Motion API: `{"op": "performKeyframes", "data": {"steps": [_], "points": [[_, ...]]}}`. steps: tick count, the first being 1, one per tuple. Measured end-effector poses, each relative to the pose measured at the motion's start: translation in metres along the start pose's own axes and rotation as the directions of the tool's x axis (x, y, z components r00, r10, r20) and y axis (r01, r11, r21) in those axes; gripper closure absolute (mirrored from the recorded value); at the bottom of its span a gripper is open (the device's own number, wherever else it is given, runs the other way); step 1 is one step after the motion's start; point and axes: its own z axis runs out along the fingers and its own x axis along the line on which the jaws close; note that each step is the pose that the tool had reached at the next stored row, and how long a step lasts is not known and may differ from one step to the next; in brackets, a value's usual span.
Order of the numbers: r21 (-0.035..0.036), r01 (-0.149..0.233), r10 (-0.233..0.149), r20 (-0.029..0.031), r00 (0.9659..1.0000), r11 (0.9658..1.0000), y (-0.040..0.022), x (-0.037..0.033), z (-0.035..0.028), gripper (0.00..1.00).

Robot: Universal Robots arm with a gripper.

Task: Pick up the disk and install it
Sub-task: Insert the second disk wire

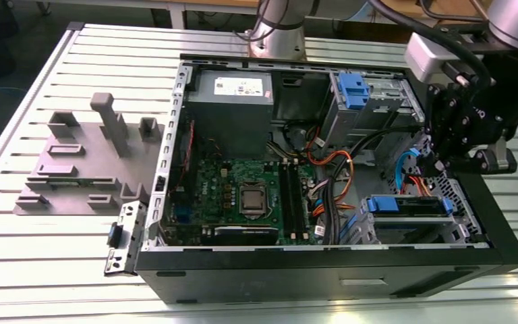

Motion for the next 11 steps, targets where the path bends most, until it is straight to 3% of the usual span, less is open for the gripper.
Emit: {"op": "performKeyframes", "data": {"steps": [11], "points": [[-0.0032, 0.003, -0.003, 0.0002, 1.0, 1.0, -0.0004, -0.013, -0.0038, 0.89]]}}
